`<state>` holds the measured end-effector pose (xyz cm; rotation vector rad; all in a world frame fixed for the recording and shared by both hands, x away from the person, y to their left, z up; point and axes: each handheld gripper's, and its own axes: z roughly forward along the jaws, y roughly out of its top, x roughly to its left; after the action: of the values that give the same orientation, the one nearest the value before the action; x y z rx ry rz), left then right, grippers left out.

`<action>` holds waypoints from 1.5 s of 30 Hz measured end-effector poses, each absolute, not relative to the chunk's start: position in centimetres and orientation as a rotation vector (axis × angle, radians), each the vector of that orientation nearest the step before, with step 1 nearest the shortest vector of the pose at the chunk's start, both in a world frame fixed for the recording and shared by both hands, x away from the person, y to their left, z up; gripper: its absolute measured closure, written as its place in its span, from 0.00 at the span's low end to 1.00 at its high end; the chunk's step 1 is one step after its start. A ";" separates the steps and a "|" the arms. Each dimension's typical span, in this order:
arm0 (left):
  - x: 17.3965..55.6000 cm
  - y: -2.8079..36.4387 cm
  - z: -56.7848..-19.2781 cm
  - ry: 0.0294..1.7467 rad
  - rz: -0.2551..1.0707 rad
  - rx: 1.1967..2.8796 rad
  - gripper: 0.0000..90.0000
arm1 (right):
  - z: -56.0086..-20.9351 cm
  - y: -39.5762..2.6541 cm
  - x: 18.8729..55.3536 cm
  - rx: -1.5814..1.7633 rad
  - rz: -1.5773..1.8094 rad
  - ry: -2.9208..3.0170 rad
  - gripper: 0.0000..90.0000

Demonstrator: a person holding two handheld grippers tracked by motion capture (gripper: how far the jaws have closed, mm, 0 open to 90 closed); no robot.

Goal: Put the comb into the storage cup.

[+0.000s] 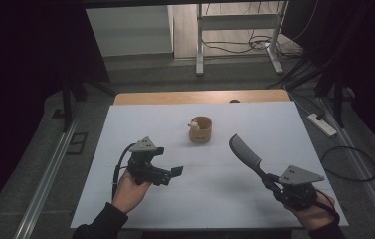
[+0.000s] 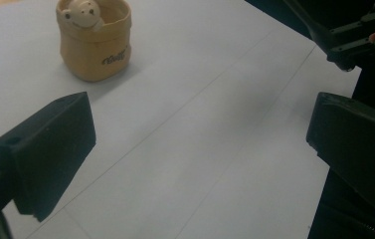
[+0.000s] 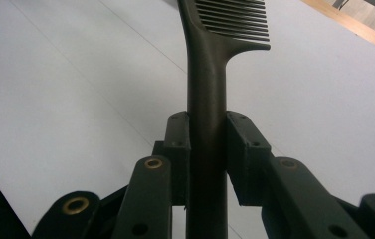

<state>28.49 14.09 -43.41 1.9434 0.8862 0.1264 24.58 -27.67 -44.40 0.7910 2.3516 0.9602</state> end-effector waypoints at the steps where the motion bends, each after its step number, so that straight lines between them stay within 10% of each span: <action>1: 28.6 14.0 -43.4 0.883 0.119 1.943 0.00 | -44.4 -27.6 24.6 0.789 0.962 2.350 0.80; 45: 32.2 7.8 -42.8 0.793 0.005 1.945 0.00 | -44.1 -24.4 24.8 0.681 1.038 2.310 0.80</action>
<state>32.21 7.78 -42.76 1.9452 0.7925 0.0047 24.79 -24.35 -44.13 0.6814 2.3097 1.0382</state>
